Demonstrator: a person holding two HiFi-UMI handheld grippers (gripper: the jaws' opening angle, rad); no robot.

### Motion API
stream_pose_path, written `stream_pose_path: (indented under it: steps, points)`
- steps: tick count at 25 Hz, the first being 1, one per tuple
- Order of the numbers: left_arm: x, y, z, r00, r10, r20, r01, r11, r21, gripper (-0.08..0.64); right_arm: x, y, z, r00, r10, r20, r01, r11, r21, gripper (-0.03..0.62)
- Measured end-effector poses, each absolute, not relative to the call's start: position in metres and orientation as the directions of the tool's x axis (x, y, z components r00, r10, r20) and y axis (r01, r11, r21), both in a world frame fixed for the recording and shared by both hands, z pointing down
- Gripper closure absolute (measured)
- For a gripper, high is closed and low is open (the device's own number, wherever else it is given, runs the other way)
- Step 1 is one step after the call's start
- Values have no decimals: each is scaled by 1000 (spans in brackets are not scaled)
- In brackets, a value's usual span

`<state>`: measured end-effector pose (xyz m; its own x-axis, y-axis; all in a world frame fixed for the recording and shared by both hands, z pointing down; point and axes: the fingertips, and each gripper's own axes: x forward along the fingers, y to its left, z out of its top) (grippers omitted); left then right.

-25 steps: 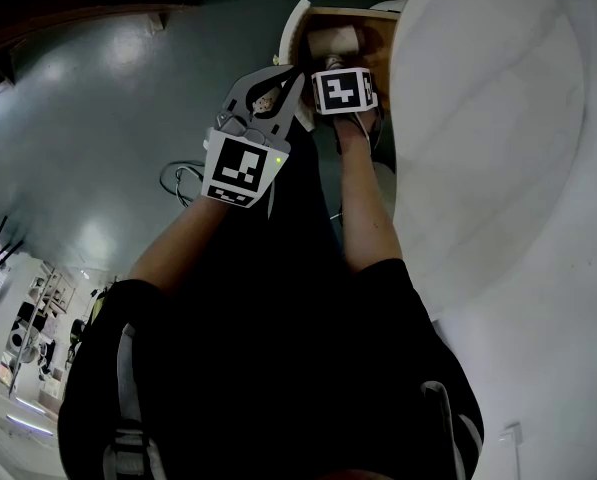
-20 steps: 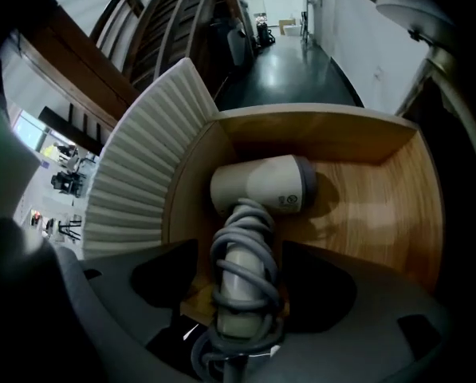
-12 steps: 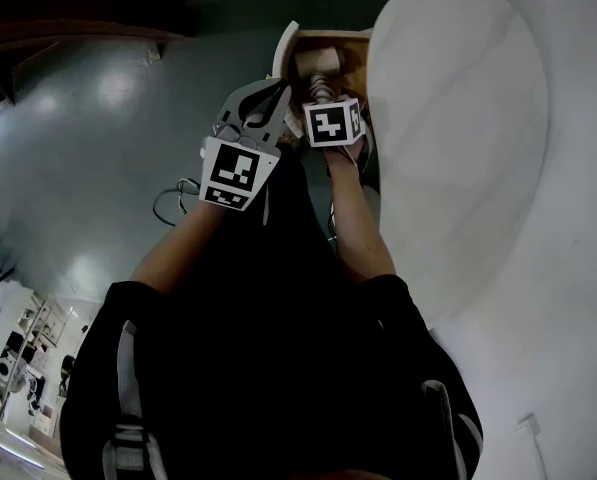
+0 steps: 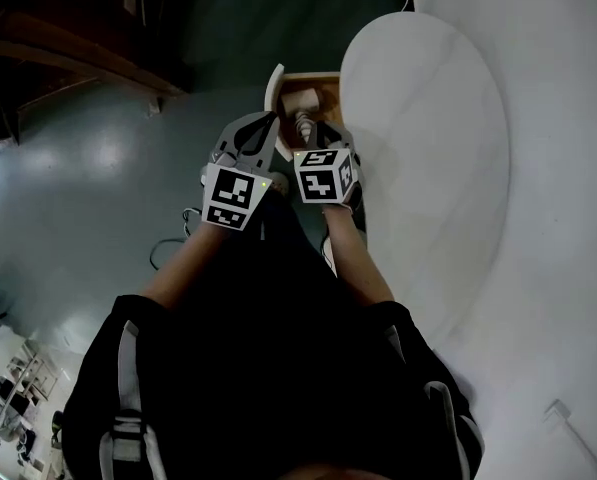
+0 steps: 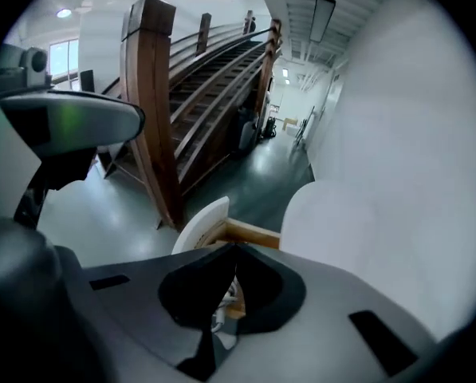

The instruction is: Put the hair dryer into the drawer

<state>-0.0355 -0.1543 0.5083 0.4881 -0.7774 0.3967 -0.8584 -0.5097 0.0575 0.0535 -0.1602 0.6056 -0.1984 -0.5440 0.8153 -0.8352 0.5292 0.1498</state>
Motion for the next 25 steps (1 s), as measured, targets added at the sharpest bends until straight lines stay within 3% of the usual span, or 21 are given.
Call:
stream_pose_path:
  steps: [15,20,25]
  points:
    - [-31,-156,396,479,-858,185,-872,-490,-16,551,110,-172,397,-199,-903,380,-943,282,176,569]
    - [-36,-160,349,471,-876,105,-880,-474,-13,551,120,-167,331,-192,-964,185,-957,226,184,569]
    - [-38,-152,314,460,-887,53,-888,-460,10,551,114,-152,293,-251,-966,69,-960,257,114,569]
